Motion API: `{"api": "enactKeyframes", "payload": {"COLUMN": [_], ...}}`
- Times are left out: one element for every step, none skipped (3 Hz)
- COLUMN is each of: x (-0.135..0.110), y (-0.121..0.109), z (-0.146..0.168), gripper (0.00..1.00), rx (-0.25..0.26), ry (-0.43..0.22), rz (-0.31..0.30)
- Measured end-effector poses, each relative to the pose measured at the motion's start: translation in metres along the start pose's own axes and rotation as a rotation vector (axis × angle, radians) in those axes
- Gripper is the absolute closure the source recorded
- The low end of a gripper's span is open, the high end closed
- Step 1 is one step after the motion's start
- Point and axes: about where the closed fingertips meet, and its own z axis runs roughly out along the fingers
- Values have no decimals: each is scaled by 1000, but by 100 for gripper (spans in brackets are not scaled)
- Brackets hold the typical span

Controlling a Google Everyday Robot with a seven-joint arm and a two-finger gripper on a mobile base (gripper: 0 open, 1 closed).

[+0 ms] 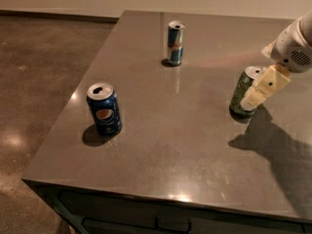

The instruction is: Move green can near redbull can

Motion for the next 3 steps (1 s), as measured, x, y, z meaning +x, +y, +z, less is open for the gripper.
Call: {"api": "enactKeyframes", "payload": {"x": [1,5,5], "y": [-7,-11,-10], "z": [7,11,15], "gripper": [0,1,29], "rx": [-17,-33,-49], "ry": [-43,-71,-75], "rz": [18,27,12]}}
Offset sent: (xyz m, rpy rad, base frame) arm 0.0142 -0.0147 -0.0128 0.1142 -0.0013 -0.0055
